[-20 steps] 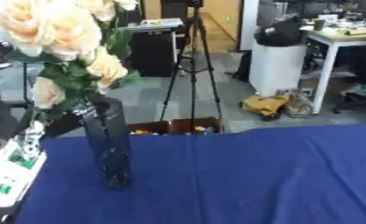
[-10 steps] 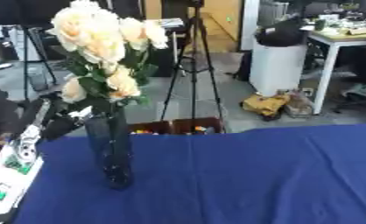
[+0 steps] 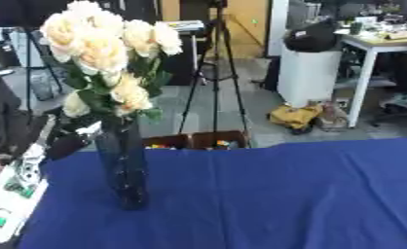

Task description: Arrange flowers into the vase.

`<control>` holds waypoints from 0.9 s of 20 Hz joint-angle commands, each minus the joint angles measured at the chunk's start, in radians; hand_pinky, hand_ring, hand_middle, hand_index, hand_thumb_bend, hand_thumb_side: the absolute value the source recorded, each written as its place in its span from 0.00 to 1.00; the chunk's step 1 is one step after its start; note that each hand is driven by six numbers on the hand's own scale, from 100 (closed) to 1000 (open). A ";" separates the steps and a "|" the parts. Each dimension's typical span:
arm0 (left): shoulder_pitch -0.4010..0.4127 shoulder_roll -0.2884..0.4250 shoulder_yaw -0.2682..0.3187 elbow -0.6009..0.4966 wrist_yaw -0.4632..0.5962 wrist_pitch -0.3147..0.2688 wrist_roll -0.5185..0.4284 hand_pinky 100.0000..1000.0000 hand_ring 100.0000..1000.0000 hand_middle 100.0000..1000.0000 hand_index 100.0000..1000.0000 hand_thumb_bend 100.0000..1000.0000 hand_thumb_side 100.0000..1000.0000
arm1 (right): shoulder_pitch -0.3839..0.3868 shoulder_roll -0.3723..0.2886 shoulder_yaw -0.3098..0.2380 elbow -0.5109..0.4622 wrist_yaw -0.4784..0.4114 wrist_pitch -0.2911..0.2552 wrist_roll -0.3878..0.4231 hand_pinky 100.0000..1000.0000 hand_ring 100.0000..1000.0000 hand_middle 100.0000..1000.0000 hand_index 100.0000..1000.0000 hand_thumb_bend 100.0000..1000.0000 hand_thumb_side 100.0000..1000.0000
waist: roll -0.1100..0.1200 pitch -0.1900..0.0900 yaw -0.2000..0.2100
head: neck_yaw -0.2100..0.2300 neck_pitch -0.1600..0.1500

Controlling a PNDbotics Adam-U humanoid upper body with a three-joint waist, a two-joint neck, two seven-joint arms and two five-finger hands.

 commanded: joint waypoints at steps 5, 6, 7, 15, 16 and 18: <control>0.001 0.019 0.022 -0.032 0.013 -0.001 0.010 0.64 0.61 0.63 0.76 0.91 0.73 | -0.004 -0.011 -0.011 -0.010 -0.002 -0.004 0.001 0.90 0.94 0.47 0.74 0.15 0.50 | -0.019 -0.019 0.005 | 0.000 -0.001; 0.021 0.019 0.029 -0.047 0.022 -0.004 0.017 0.64 0.61 0.63 0.76 0.91 0.73 | -0.003 -0.010 -0.012 -0.010 -0.001 -0.004 0.001 0.90 0.94 0.47 0.74 0.15 0.50 | -0.020 -0.019 0.007 | -0.001 0.000; 0.036 0.020 0.033 -0.062 0.031 -0.004 0.023 0.64 0.61 0.63 0.76 0.91 0.73 | -0.003 -0.010 -0.011 -0.009 -0.001 -0.004 0.001 0.90 0.94 0.47 0.74 0.15 0.50 | -0.021 -0.019 0.008 | 0.000 0.000; 0.055 0.023 0.034 -0.089 0.049 0.006 0.033 0.64 0.61 0.63 0.76 0.91 0.73 | -0.003 -0.010 -0.011 -0.009 0.000 -0.005 0.002 0.90 0.94 0.47 0.74 0.15 0.50 | -0.021 -0.019 0.008 | 0.000 0.001; 0.055 0.023 0.034 -0.089 0.049 0.007 0.033 0.64 0.61 0.63 0.76 0.91 0.73 | -0.003 -0.010 -0.011 -0.009 0.000 -0.005 0.002 0.90 0.94 0.47 0.74 0.15 0.50 | -0.021 -0.019 0.008 | 0.000 0.001; 0.055 0.023 0.034 -0.089 0.049 0.007 0.033 0.64 0.61 0.63 0.76 0.91 0.73 | -0.003 -0.010 -0.011 -0.009 0.000 -0.005 0.002 0.90 0.94 0.47 0.74 0.15 0.50 | -0.021 -0.019 0.008 | 0.000 0.001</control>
